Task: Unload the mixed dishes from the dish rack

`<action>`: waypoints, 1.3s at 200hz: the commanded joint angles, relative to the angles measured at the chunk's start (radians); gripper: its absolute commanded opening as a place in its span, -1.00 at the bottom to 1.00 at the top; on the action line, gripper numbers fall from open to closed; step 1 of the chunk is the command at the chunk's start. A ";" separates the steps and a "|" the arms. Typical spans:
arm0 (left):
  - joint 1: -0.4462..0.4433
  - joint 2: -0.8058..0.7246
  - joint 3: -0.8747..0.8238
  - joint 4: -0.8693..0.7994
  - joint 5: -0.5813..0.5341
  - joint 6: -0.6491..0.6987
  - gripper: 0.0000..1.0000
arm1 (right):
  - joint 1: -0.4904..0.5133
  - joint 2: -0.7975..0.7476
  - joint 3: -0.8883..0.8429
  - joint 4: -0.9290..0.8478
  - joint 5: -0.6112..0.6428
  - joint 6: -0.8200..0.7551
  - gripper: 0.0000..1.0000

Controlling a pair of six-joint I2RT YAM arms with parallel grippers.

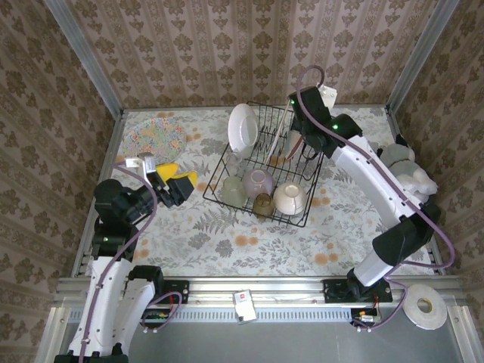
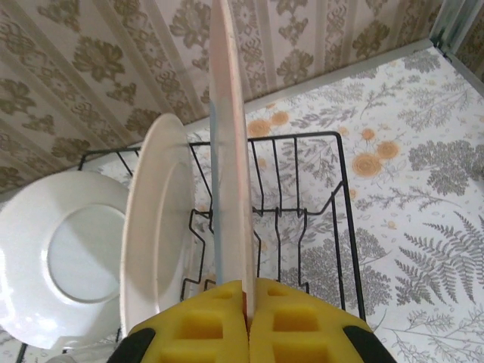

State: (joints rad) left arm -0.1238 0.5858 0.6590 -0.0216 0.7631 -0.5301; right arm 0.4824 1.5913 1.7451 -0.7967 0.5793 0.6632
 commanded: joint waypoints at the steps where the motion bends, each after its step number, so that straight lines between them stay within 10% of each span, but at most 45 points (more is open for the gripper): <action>1: 0.004 -0.015 0.003 -0.001 0.008 0.018 1.00 | 0.004 -0.062 -0.013 0.055 0.063 -0.040 -1.00; 119: 0.005 -0.001 0.007 -0.010 -0.006 0.015 0.99 | -0.115 -0.368 -0.305 0.184 -0.119 -0.095 -1.00; 260: -0.015 0.096 -0.002 0.057 -0.037 -0.070 1.00 | -0.651 -0.733 -0.785 0.611 -0.881 0.198 -1.00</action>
State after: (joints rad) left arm -0.1280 0.6785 0.6586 -0.0132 0.7547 -0.5484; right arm -0.0902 0.9024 1.0157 -0.4198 -0.0872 0.7265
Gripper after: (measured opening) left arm 0.997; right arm 0.071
